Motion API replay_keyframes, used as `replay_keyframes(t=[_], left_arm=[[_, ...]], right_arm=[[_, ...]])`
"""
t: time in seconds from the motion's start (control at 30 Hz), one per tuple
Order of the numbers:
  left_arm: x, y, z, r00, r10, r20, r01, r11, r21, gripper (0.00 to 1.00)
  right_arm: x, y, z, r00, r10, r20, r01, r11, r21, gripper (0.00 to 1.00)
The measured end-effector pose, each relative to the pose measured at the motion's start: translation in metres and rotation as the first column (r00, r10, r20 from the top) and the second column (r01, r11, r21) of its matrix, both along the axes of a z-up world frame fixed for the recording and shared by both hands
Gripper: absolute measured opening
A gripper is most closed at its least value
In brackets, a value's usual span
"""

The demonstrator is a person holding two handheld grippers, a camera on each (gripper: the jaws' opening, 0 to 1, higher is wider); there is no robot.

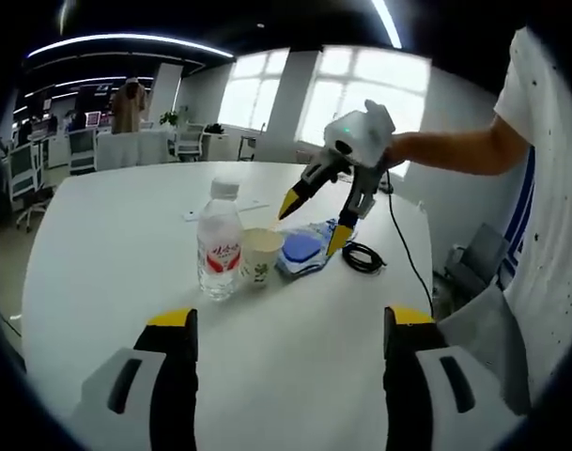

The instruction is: Arrange the tabletop items into an orderly group along one side of the table until the central work area is clear of visible clutter.

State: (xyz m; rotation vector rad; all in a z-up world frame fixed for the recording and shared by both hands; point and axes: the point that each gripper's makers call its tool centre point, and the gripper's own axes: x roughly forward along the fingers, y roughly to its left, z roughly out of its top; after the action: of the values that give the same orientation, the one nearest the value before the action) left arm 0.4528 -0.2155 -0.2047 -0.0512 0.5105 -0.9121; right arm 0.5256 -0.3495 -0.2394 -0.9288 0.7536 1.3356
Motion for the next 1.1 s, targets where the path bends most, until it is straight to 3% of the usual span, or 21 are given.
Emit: replay_keyframes(t=[0.37, 1.1], left_arm=[[-0.003, -0.013, 0.012, 1.000, -0.025, 0.019, 0.025, 0.999, 0.022, 0.87], [-0.011, -0.042, 0.032, 0.998, -0.049, 0.034, 0.046, 0.996, 0.073, 0.91]], right_arm=[[-0.009, -0.027, 0.018, 0.989, -0.147, -0.003, 0.147, 0.985, 0.090, 0.62], [-0.039, -0.093, 0.053, 0.936, -0.352, 0.011, 0.340, 0.912, 0.228, 0.64]])
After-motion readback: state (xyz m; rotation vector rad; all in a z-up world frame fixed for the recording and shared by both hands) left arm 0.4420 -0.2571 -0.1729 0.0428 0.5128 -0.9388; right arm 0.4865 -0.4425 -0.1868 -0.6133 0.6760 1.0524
